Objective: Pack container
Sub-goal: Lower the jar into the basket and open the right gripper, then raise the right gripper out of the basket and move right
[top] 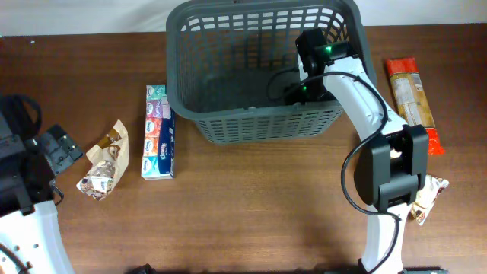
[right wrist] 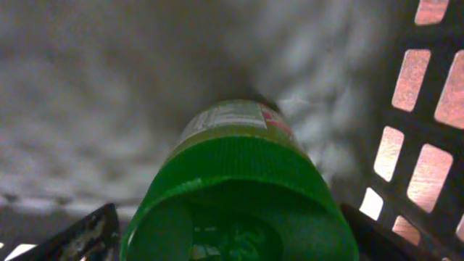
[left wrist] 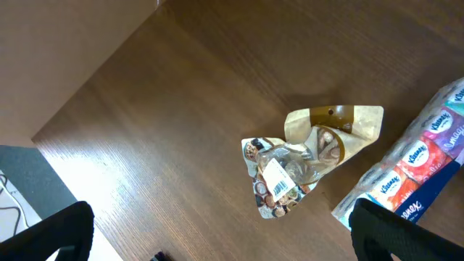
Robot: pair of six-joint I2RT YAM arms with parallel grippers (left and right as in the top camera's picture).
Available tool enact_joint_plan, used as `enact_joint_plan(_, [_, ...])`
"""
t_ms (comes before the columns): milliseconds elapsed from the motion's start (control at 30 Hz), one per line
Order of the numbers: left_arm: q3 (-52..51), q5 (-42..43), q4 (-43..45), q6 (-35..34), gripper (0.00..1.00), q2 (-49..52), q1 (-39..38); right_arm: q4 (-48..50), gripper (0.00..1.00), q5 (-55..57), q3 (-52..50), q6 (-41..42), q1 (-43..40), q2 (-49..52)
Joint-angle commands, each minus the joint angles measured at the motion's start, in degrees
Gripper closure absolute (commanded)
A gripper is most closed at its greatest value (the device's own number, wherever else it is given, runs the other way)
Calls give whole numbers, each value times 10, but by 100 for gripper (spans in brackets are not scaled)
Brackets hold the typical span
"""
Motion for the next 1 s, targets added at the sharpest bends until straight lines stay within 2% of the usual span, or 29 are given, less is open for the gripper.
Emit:
enact_joint_plan(0, [9,5,1,1,1,-7,3,2,8,8,15,-5,5,1])
enact_joint_plan(100, [9,5,1,1,1,-7,3,-17,4,5,61,-11,5,0])
enact_joint_plan(233, [9,5,1,1,1,-7,3,-66,1,-11,193,-11,5,0])
enact_joint_plan(433, [9,5,1,1,1,-7,3,-150,1,-6,455,-5,-11,-2])
enact_joint_plan(667, [9,5,1,1,1,-7,3,-276,1,104,673,67,-82,-17])
enact_joint_plan(967, [9,5,1,1,1,-7,3,-289,1,136,687,96,-206,-123])
